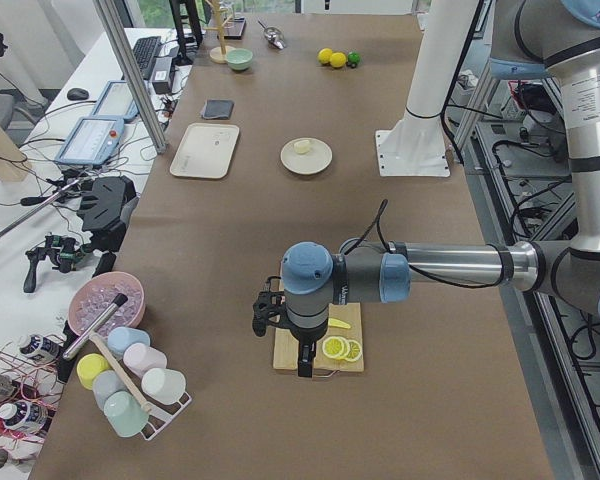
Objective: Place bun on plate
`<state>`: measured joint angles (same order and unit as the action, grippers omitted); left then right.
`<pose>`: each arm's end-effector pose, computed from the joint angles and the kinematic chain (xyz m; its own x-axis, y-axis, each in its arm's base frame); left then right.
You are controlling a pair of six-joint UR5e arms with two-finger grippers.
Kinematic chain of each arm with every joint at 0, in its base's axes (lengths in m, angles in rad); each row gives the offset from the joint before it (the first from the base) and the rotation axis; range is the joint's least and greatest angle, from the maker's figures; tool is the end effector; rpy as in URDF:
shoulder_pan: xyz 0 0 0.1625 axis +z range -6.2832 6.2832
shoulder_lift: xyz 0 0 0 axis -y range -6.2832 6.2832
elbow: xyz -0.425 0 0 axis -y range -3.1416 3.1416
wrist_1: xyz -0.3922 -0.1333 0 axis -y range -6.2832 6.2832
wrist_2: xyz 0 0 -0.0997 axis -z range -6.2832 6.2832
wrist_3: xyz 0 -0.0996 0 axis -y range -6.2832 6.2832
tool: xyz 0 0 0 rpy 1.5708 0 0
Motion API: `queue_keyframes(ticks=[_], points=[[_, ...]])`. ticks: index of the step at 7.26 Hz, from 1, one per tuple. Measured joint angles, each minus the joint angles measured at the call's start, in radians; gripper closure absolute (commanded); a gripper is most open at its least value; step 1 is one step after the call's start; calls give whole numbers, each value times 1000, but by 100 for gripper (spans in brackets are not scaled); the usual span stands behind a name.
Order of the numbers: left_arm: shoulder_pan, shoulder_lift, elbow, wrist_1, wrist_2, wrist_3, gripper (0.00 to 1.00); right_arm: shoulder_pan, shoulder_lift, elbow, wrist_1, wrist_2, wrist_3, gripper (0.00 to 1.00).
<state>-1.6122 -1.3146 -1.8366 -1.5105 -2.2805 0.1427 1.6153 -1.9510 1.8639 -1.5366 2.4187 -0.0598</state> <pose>-0.0841 -0.3771 0.6504 0.7547 0.0782 -0.6514 -0.0667 0.9969 0.0424 0.0732 -0.3261 0.6623 0.6606 0.0093 0.7507 -0.0050 1.0000 -0.0080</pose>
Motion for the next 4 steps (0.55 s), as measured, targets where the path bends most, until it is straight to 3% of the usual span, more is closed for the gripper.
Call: queue_keyframes(ticks=[4], points=[[0, 0, 0, 0, -1, 0, 2, 0, -6, 2, 4, 8, 0, 0]])
